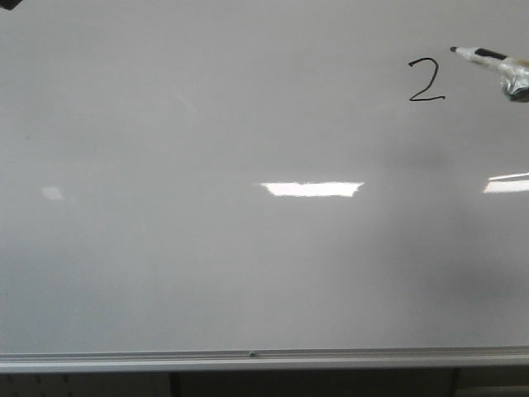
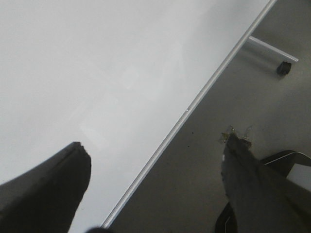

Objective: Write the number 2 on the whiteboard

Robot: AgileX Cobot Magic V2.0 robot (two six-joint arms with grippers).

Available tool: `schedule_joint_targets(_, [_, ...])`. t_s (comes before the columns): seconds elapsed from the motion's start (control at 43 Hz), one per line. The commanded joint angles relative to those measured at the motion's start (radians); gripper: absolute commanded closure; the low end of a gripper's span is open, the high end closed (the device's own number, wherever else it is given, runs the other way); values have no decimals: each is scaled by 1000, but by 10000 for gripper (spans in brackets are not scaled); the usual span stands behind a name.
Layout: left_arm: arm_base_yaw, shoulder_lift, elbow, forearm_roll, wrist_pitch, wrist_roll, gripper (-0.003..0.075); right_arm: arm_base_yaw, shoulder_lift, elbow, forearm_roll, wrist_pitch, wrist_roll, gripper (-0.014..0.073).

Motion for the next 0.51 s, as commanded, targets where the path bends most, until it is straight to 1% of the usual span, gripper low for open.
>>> schedule_joint_targets(0.0, [-16,-6,-32,-94,-12,81,188,38,-91,-35,4,101,-42,579])
schedule_joint_targets(0.093, [-64,10,-32,-136,-4,131,188,96,-132,-58,4,246,-95,579])
schedule_joint_targets(0.256, [-192,41,-40,-136,-6,175,188,218,-131,-132,6,475,-207,579])
schedule_joint_targets(0.348, [-265,72,-62,-136,-6,176,188,272,-131,-153,29,538,-255,579])
schedule_joint_targets(0.488, [-358,139,-119,-136,-9,176,188,328,-131,-156,103,558,-325,579])
